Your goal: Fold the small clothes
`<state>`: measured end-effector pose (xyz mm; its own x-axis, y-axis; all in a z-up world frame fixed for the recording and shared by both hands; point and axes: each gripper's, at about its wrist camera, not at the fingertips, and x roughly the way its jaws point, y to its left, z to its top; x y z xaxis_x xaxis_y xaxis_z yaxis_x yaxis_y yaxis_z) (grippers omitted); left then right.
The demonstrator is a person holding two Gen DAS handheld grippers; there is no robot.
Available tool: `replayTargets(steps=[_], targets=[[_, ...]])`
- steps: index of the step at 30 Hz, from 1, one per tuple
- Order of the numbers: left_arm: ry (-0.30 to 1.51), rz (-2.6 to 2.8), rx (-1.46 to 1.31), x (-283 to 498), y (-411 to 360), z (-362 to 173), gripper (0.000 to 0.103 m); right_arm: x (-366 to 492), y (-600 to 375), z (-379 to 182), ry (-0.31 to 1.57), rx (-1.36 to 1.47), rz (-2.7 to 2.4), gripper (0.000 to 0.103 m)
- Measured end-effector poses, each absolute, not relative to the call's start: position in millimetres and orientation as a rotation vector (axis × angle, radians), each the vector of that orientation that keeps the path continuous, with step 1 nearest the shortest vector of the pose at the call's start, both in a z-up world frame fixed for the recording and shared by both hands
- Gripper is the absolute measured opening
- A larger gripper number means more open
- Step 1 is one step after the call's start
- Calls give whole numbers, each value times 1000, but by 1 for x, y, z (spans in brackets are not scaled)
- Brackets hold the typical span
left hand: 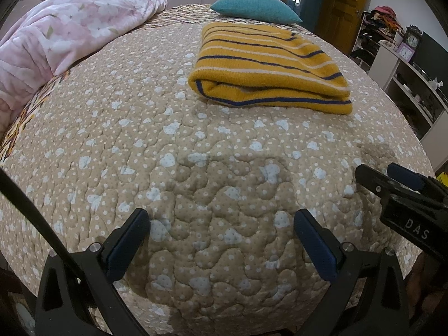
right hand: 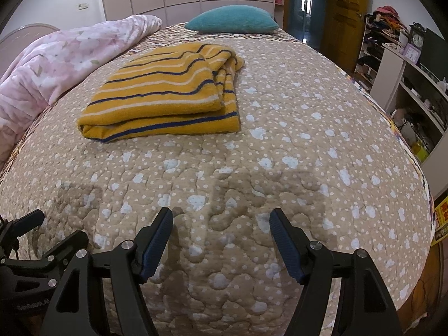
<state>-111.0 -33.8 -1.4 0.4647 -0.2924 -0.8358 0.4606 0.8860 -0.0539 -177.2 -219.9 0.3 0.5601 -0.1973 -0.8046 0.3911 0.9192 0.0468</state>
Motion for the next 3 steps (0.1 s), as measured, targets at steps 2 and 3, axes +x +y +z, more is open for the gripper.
replayTargets(steps=[2,3], targets=[[986,-467,189,-111,-34,-2,103,-175,-218,0,916,231,-344,76],[987,-466,188,-111,-34,-2,103,-174,-218,0,917,230,-342,76]])
